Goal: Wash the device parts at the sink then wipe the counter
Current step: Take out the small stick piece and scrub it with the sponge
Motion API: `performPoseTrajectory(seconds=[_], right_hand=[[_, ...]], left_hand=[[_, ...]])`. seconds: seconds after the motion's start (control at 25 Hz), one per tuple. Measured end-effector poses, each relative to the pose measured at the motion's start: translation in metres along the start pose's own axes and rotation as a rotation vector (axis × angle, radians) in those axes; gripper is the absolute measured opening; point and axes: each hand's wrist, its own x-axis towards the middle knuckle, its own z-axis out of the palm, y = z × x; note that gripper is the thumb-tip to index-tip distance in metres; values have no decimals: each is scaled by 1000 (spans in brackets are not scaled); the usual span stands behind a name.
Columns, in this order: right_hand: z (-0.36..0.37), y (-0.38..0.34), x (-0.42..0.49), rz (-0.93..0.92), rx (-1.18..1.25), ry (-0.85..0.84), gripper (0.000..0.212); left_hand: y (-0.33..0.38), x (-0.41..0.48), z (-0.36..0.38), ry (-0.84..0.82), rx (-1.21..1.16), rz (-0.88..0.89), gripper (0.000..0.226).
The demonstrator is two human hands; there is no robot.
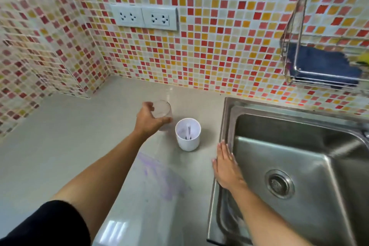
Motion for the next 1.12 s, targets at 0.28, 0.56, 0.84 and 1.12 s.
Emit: performPoseTrajectory(seconds=[0.28, 0.56, 0.84, 1.12], right_hand=[[2, 6, 2, -18, -36, -42, 69], [-30, -5, 19, -8, 204, 55, 74], [-66, -48, 41, -112, 323, -23, 109], [-67, -72, 48, -108, 393, -13, 99]], left_hand=[[-52, 6, 18, -119, 45, -10, 96], [-16, 4, -15, -176, 196, 286, 86], [26, -4, 10, -425, 477, 697, 29], [32, 3, 21, -518, 683, 925, 26]])
